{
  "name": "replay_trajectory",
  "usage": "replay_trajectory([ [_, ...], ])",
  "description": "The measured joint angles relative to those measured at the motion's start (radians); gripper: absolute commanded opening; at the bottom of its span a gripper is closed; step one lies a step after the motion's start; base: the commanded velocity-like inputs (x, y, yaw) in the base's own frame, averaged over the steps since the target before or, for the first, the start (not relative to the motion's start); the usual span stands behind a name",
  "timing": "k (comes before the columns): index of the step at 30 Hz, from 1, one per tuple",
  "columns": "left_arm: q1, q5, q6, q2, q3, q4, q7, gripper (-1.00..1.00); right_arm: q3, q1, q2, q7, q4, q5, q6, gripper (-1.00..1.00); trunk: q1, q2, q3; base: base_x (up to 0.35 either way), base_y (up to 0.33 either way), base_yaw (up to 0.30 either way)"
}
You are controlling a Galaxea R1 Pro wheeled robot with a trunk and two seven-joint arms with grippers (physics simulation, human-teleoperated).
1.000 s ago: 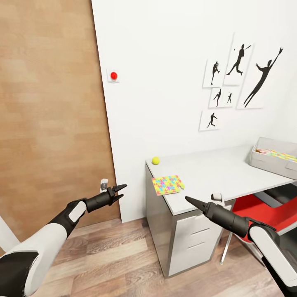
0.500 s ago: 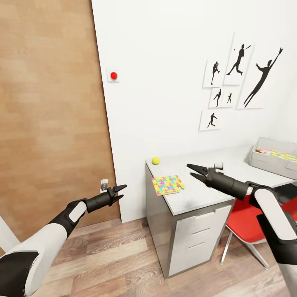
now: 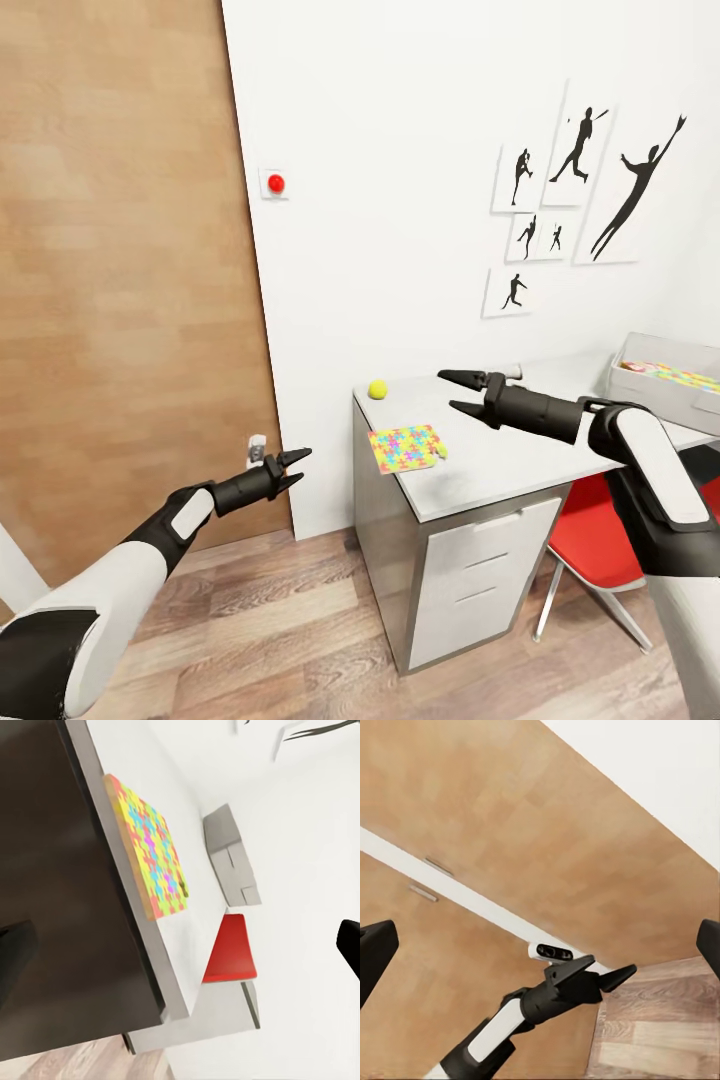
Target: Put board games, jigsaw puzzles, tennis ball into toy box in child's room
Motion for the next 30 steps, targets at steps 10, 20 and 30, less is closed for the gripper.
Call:
replay_trajectory([
  [10,0.0,-0.001,-0.001,-0.016,0.0,0.0,0.029,1.0,0.028,-0.007,-0.016,-0.012,-0.007,-0.136,0.01,1.0,0.0,0.0,0.0,0.0,0.0,0.0],
  [20,0.0,0.001,-0.002,-0.018,0.0,0.0,0.048,1.0,0.051,-0.009,-0.018,-0.014,-0.006,-0.145,0.011,1.0,0.0,0.0,0.0,0.0,0.0,0.0],
  [30,0.0,0.001,-0.003,-0.018,0.0,0.0,0.049,1.0,0.055,-0.014,-0.015,-0.057,-0.002,-0.142,0.009,1.0,0.0,0.0,0.0,0.063,0.0,0.0],
])
